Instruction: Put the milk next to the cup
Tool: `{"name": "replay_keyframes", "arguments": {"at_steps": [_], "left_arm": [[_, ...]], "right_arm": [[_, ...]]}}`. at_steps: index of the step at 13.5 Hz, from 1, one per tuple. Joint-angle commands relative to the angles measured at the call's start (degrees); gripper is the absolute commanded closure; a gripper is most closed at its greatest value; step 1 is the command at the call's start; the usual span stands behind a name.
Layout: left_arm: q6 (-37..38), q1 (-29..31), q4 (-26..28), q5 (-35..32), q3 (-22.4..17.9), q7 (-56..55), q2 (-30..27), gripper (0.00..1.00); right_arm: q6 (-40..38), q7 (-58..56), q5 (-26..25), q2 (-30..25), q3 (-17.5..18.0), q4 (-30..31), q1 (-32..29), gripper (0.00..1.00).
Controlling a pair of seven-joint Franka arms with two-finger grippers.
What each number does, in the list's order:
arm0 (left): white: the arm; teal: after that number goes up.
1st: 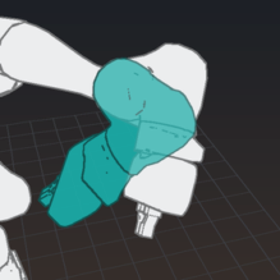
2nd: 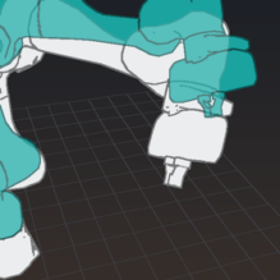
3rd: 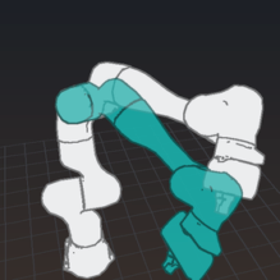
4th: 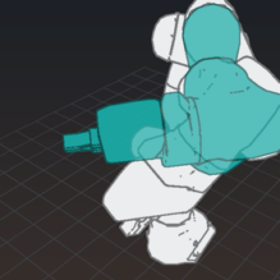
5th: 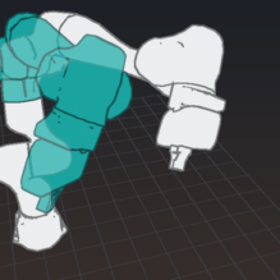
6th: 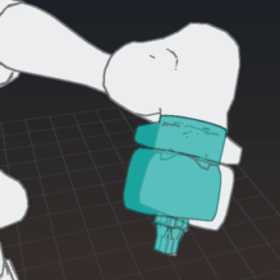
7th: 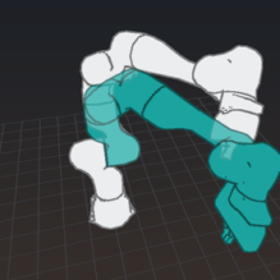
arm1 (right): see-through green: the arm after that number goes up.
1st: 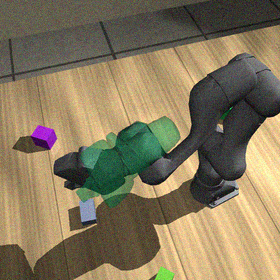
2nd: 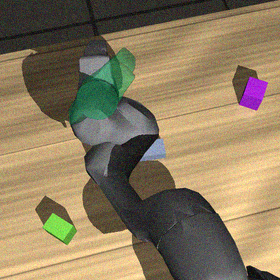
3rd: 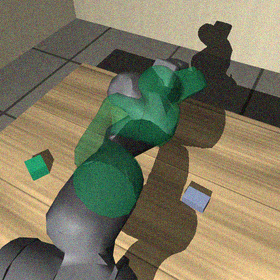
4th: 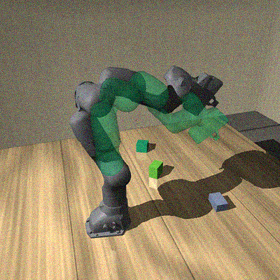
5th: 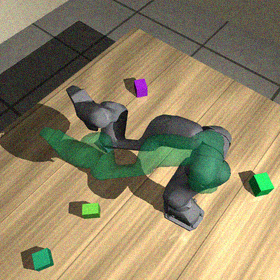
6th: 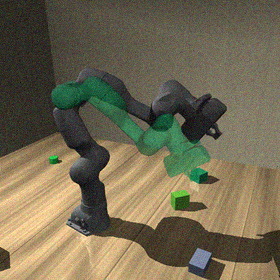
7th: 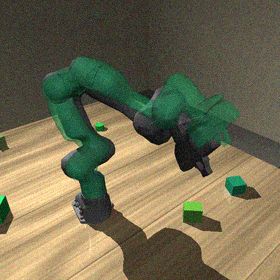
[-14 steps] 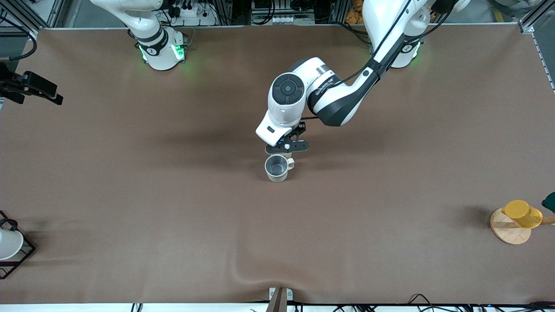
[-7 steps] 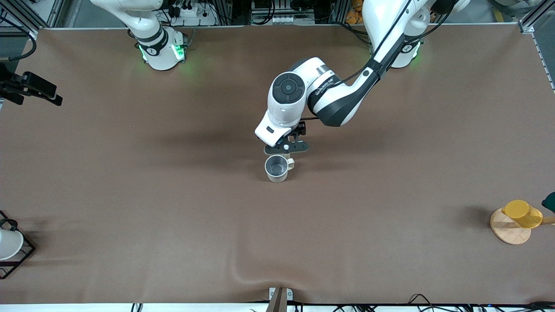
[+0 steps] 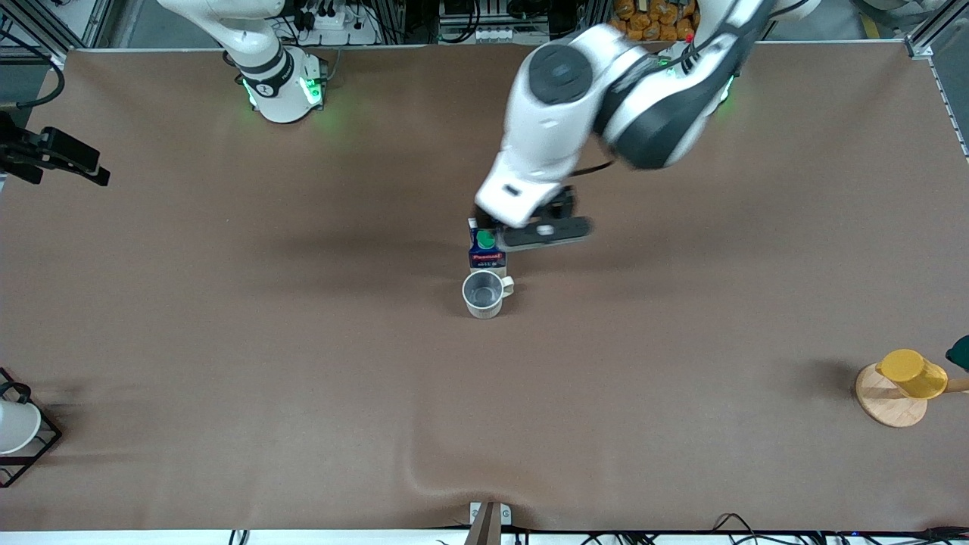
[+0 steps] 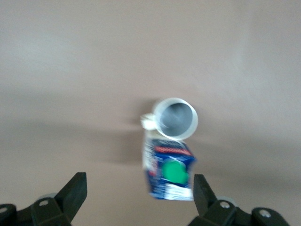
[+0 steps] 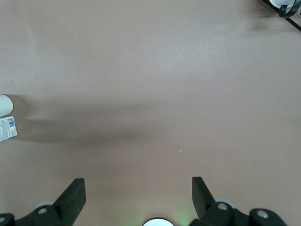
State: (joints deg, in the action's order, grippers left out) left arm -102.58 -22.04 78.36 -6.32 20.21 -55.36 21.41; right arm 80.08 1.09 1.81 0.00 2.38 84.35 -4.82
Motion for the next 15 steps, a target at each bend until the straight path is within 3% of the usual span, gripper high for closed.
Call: {"name": "replay_keyframes", "arguments": {"at_steps": [1, 5, 8, 12, 15], "left_arm": [[4.1, 8.5, 2.5, -1.3, 0.3, 2.4, -7.5, 0.0], [8.2, 21.9, 3.7, -0.2, 0.9, 20.4, -12.6, 0.0], [11.2, 27.9, 5.2, 2.6, 0.5, 29.8, -15.3, 0.0], [11.3, 26.6, 9.1, 3.0, -6.7, 41.1, -19.3, 0.0], [11.3, 26.5, 10.6, 2.8, -8.7, 43.5, -20.3, 0.0]], "right_arm": [[0.2, 0.1, -0.1, -0.4, 0.6, 0.6, -0.6, 0.0], [0.0, 0.1, -0.1, -0.5, 0.6, 0.5, -1.0, 0.0], [0.0, 0.1, -0.1, -0.4, 0.7, 0.6, -0.9, 0.0], [-0.1, 0.1, -0.1, -0.5, 0.7, 0.6, -1.0, 0.0], [-0.5, 0.1, -0.1, -0.5, 0.6, 0.6, -1.2, 0.0]]}}
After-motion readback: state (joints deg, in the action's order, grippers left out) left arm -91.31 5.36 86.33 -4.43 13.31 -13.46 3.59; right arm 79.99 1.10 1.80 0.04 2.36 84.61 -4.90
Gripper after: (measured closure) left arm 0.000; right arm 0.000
